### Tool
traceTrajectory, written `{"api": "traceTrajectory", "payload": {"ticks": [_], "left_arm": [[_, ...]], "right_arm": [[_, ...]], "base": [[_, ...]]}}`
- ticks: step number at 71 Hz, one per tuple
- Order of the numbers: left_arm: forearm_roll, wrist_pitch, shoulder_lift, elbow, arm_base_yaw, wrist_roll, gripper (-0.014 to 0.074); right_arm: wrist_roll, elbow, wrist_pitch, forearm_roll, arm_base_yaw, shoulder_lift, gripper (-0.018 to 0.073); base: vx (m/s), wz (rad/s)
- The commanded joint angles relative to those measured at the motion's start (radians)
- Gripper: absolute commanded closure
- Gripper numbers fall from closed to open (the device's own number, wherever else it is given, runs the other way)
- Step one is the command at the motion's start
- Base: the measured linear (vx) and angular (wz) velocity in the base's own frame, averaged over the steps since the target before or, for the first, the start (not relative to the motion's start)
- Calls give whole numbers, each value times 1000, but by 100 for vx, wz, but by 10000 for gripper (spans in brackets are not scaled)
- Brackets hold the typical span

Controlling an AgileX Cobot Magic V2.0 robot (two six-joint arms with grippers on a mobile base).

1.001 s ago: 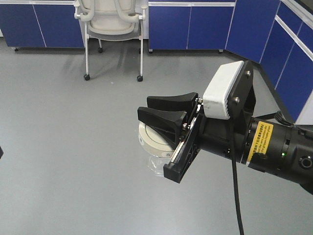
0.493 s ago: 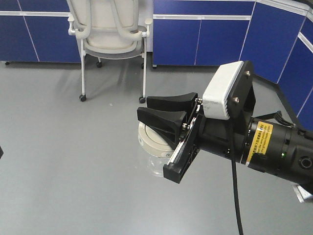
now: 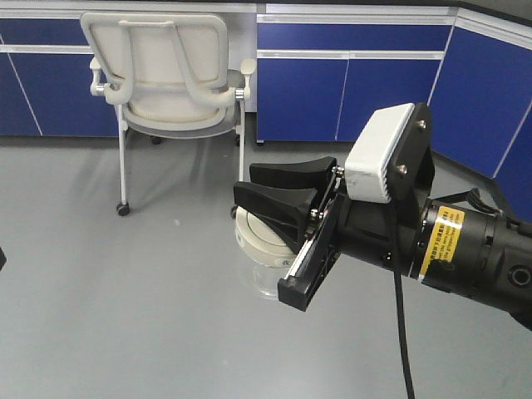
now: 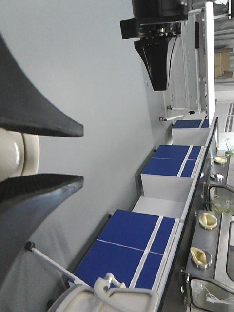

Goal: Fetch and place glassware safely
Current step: 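Keep holding the jar while the base drives across the lab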

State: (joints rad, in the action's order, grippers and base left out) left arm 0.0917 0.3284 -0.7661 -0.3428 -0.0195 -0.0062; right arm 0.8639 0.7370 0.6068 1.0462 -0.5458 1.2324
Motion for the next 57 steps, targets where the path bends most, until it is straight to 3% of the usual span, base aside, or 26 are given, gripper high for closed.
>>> {"api": "traceTrajectory", "payload": {"ticks": [1, 35, 57], "left_arm": [[-7, 71, 3, -27, -6, -7, 603], [-7, 71, 3, -27, -6, -7, 603], [-7, 71, 3, -27, -6, -7, 603]], "right_arm": [[-3, 30, 59, -41, 4, -29, 559], [-3, 30, 58, -41, 4, -29, 559], [-3, 30, 57, -41, 4, -29, 559]], "base": [[52, 0], [46, 0], [28, -40]]}}
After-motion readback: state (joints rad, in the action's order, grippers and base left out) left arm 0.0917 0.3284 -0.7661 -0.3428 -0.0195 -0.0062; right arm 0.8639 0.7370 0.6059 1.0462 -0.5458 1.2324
